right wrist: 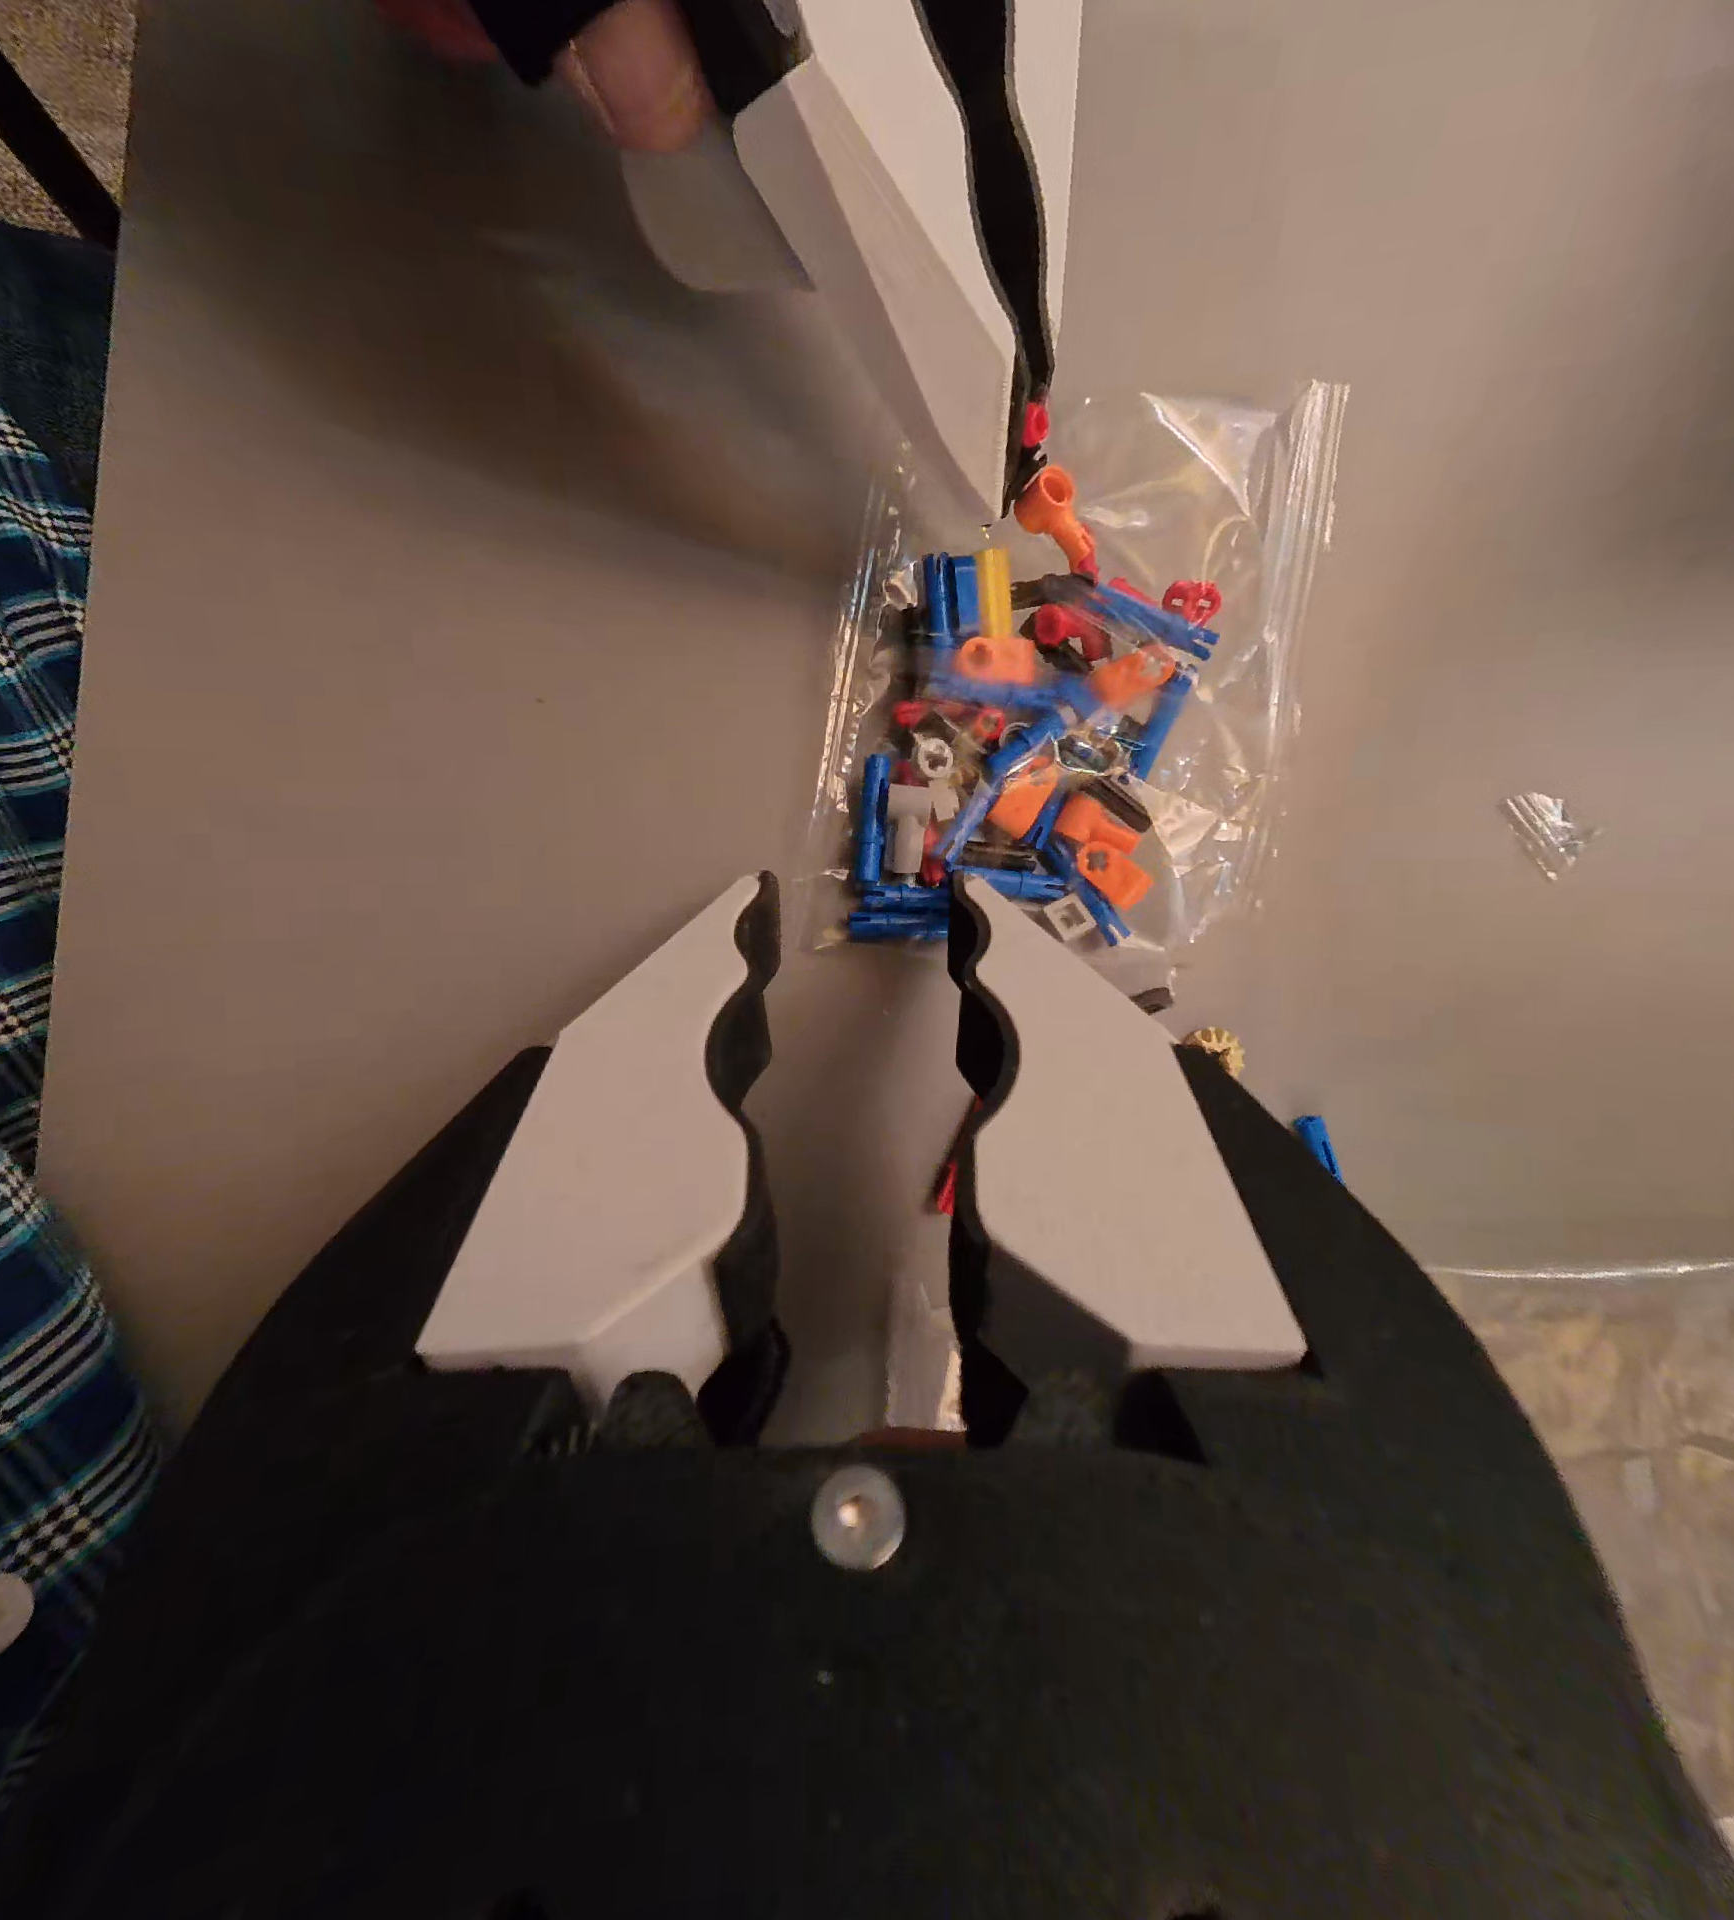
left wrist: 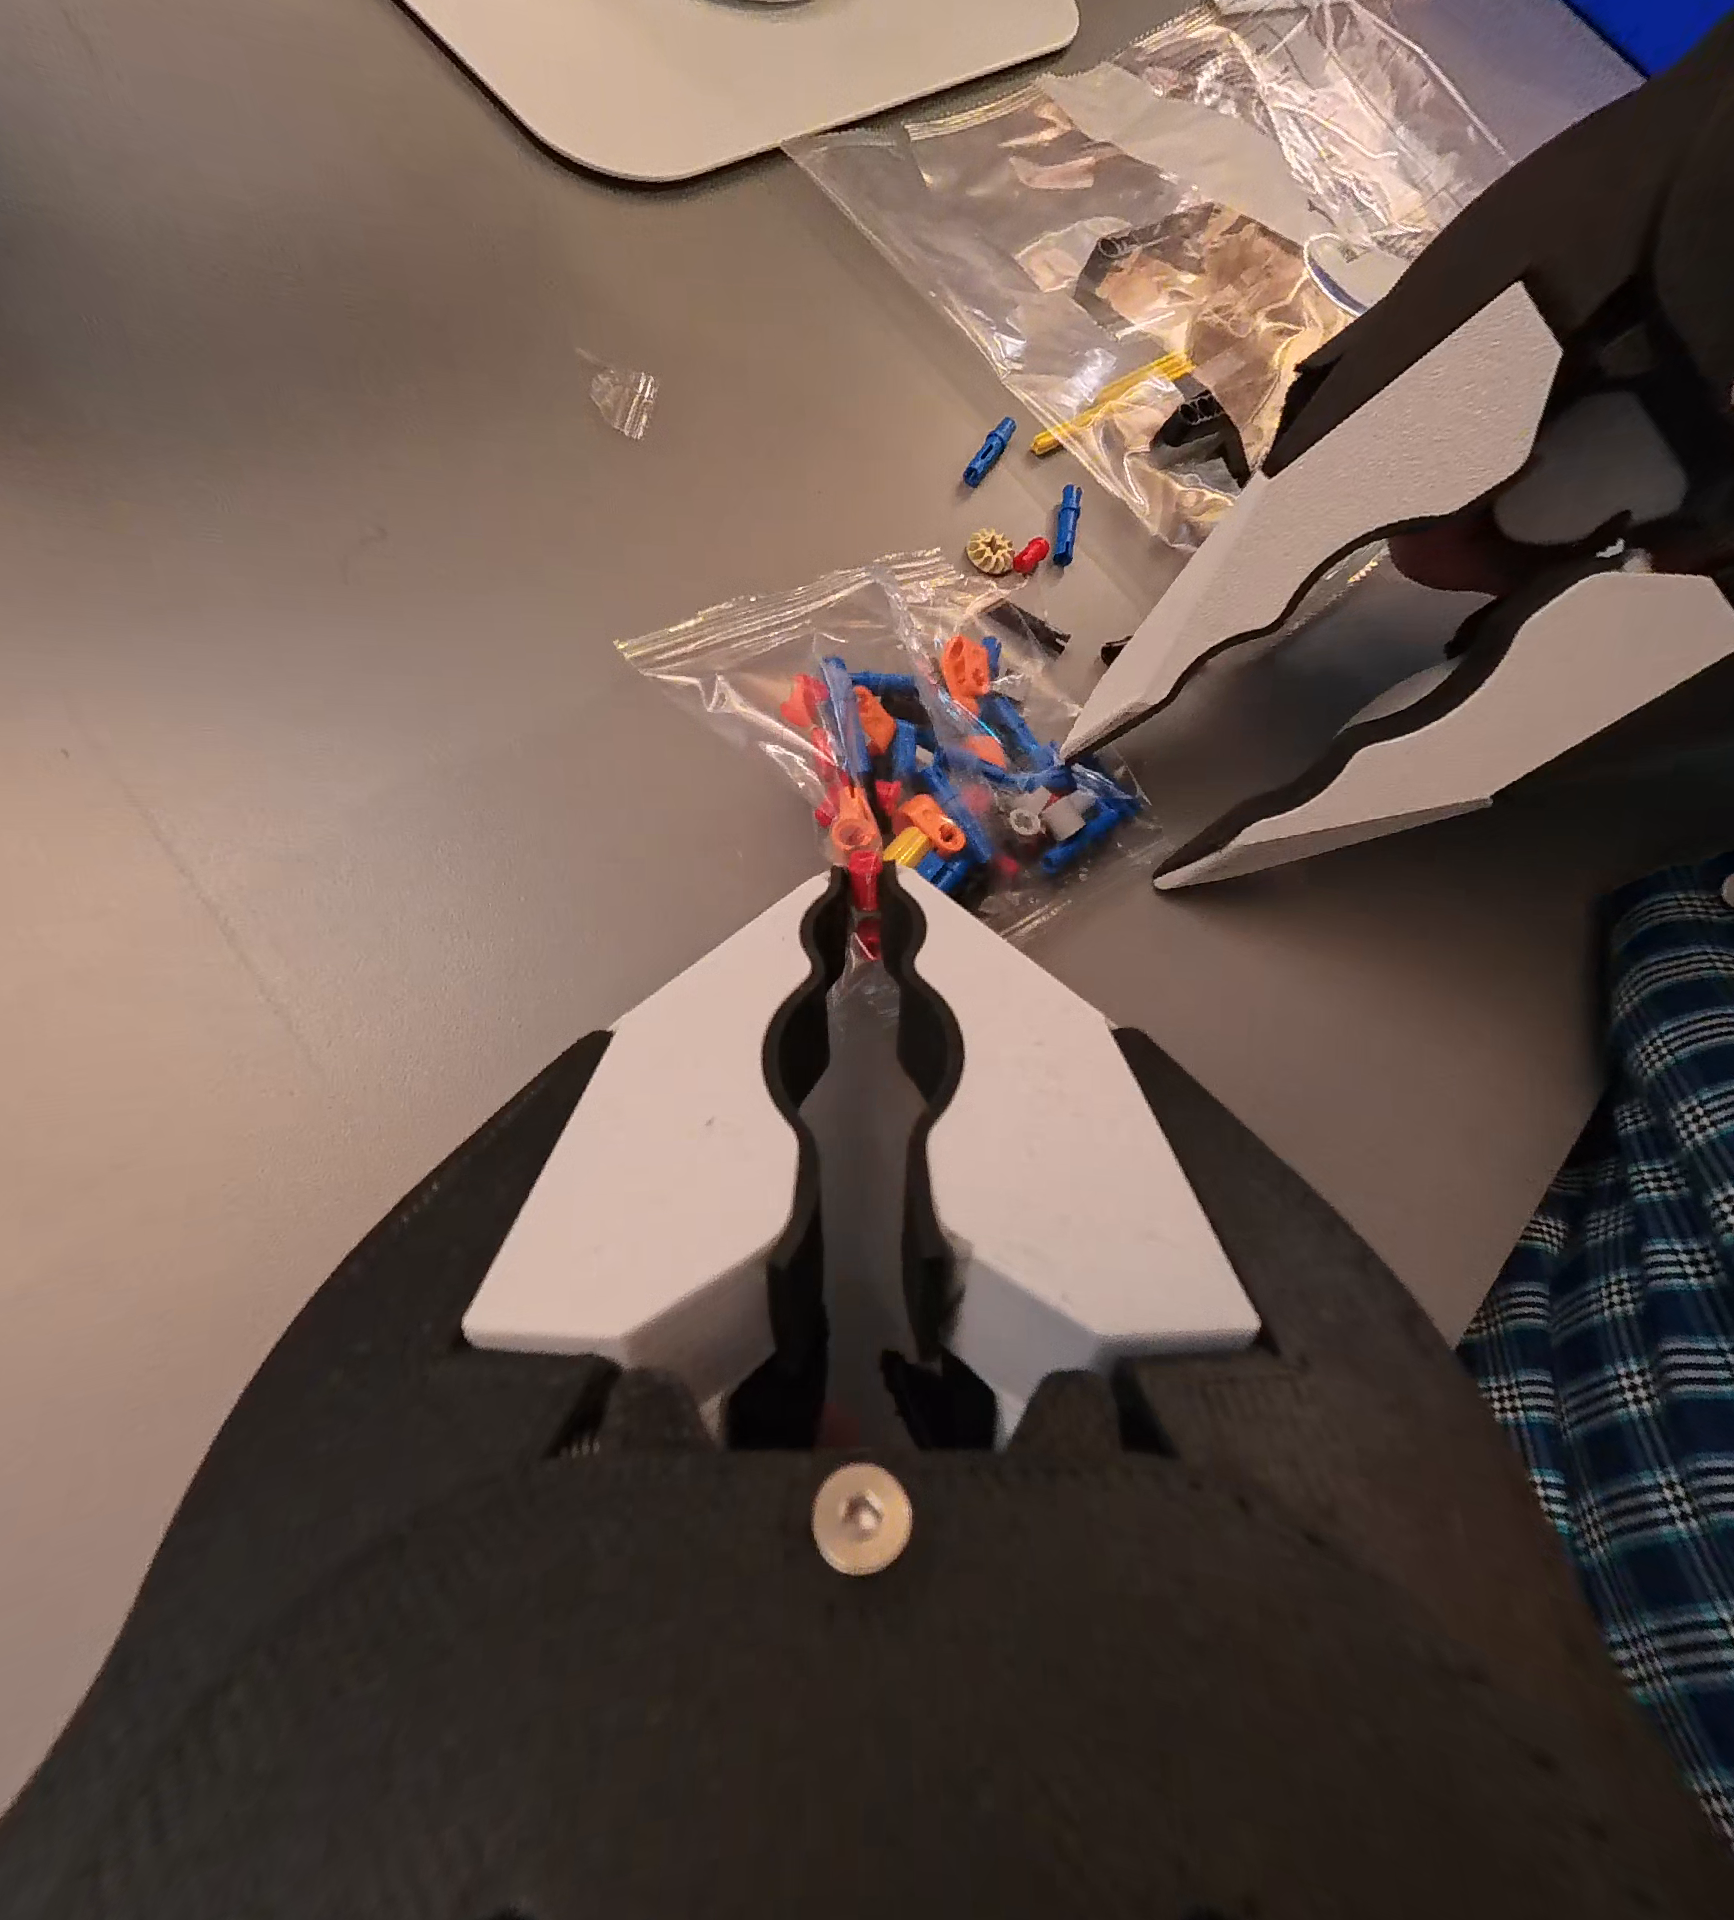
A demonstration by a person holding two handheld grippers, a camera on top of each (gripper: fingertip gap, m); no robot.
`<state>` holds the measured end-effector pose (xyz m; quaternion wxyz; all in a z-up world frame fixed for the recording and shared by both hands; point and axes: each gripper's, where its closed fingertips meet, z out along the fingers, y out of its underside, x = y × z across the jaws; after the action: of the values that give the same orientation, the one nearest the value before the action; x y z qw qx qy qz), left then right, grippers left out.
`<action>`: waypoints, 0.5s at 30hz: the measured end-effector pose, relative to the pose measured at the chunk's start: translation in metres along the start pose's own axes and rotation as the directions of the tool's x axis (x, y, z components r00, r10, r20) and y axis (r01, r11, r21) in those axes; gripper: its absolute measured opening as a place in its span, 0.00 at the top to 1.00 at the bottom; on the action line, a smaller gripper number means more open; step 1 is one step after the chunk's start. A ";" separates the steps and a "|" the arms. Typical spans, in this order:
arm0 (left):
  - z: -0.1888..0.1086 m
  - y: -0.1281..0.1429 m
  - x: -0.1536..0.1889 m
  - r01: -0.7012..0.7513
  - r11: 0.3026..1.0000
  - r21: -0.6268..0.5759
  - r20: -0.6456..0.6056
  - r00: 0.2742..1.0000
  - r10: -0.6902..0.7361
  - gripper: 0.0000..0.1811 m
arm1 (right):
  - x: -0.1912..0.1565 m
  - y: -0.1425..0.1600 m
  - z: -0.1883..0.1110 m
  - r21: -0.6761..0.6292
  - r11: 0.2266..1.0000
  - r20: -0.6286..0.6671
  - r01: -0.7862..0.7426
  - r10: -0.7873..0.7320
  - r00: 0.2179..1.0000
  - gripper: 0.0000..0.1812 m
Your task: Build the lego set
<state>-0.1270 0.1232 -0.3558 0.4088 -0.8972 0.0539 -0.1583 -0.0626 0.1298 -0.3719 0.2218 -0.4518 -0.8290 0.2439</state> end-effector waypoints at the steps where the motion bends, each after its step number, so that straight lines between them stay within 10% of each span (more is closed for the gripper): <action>1: 0.000 0.000 0.000 0.000 1.000 0.000 0.000 1.000 0.000 0.98 | 0.000 0.000 0.000 -0.003 1.000 0.001 -0.002 0.002 1.000 0.84; 15: 0.001 0.002 -0.001 0.022 1.000 -0.006 -0.004 1.000 -0.022 0.98 | 0.000 0.001 0.000 -0.041 0.999 0.004 0.000 0.000 1.000 0.85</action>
<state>-0.1278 0.1226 -0.3579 0.4041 -0.8987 0.0455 -0.1643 -0.0619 0.1298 -0.3723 0.2108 -0.4559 -0.8342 0.2275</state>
